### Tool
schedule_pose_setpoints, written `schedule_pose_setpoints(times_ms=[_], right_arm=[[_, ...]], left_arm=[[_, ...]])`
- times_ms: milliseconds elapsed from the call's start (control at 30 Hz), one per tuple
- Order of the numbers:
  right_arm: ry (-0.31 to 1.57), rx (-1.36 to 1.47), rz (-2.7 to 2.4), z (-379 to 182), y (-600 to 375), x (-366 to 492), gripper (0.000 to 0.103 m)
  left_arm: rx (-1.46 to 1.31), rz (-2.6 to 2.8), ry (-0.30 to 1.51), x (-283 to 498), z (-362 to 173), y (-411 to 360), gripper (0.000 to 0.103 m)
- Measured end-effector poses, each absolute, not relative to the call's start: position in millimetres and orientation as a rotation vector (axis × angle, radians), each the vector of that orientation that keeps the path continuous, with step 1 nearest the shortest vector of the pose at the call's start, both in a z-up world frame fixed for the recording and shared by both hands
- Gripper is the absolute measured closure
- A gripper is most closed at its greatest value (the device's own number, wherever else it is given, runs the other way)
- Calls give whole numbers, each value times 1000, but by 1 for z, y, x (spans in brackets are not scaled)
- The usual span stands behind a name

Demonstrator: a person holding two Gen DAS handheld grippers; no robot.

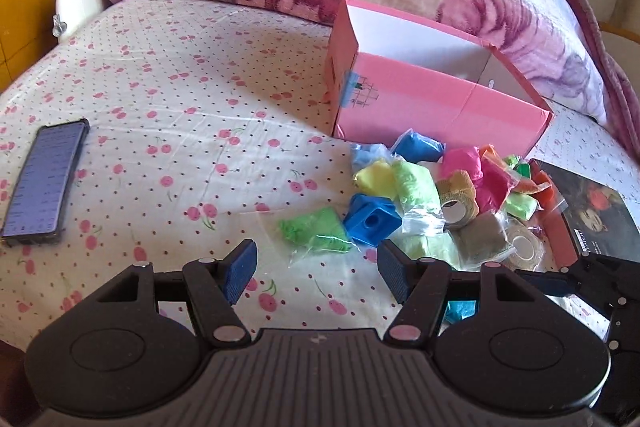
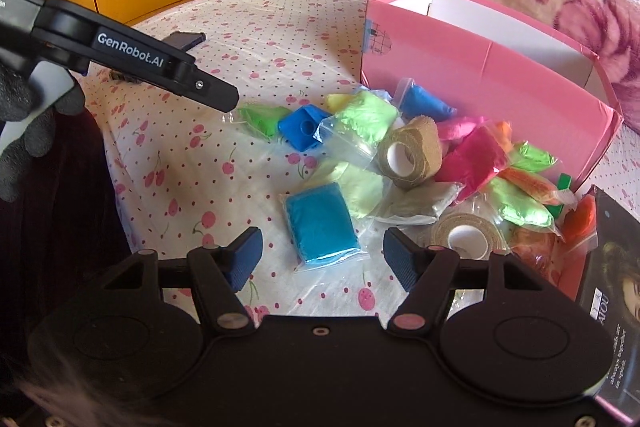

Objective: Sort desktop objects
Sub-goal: 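Move both tools back over the clay bag pile toward the black book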

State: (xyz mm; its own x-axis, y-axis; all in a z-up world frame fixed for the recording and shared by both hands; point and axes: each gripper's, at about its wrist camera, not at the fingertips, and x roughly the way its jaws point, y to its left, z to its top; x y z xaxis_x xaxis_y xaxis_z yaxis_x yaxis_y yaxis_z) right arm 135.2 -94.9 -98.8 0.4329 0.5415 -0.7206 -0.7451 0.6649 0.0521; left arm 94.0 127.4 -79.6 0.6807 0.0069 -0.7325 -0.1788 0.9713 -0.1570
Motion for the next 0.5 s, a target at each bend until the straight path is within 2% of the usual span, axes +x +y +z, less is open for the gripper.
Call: schedule_pose_setpoints(times_ms=[267,400,500], right_arm=[[791,-198,780,-91,-116,145,33],[849,-106,736,-91,-128,156,25],[879,-55,695,-89,-136,160,23]], left_arm=[[-208,93,800,108,-76,117,38],[-179,80,867,122,-88,109,38],[-147,81,905,126,-95,101,38]])
